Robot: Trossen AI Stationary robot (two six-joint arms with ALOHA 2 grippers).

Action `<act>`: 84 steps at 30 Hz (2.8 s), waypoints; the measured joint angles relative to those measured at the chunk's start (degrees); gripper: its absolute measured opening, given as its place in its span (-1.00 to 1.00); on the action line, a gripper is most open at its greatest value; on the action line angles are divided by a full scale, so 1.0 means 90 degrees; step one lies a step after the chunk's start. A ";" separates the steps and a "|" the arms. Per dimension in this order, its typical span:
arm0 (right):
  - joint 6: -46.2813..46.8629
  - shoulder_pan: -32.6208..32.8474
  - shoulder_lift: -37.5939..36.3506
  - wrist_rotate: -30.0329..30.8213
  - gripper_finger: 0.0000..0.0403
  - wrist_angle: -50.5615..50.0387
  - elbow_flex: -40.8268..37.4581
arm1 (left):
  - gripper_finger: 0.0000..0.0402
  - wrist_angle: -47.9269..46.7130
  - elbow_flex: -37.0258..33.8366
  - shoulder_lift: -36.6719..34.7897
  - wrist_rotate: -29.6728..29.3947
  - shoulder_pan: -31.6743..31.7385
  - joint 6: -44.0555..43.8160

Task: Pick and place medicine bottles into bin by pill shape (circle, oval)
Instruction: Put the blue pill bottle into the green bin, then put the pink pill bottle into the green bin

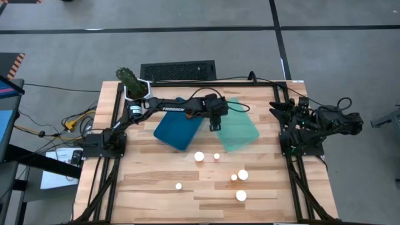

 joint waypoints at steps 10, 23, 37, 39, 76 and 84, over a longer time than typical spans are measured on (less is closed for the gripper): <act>-0.0002 0.0002 -0.0001 0.0000 0.29 -0.0002 -0.0001 | 0.08 -0.0005 0.0000 -0.0002 -0.0041 0.0004 -0.0002; -0.0002 0.0002 -0.0001 0.0000 0.29 -0.0004 -0.0002 | 0.09 -0.0538 0.0753 -0.0005 -0.0242 0.0002 0.0305; -0.0002 0.0002 -0.0001 -0.0007 0.29 -0.0005 -0.0001 | 0.09 -0.3190 0.3016 -0.0012 0.0832 -0.0311 -0.0653; -0.0002 0.0000 -0.0002 -0.0071 0.29 -0.0002 0.0000 | 0.09 -0.3364 0.3257 -0.0023 0.1016 -0.0513 -0.0679; 0.0213 0.0002 -0.0002 -0.0494 0.29 -0.0462 -0.0002 | 0.09 -0.1146 0.0416 -0.0323 0.0175 -0.2856 -0.1183; 0.0265 0.0002 0.0000 -0.0723 0.29 -0.0750 -0.0002 | 0.08 -0.0628 0.0396 -0.0347 0.0005 -0.2748 -0.1523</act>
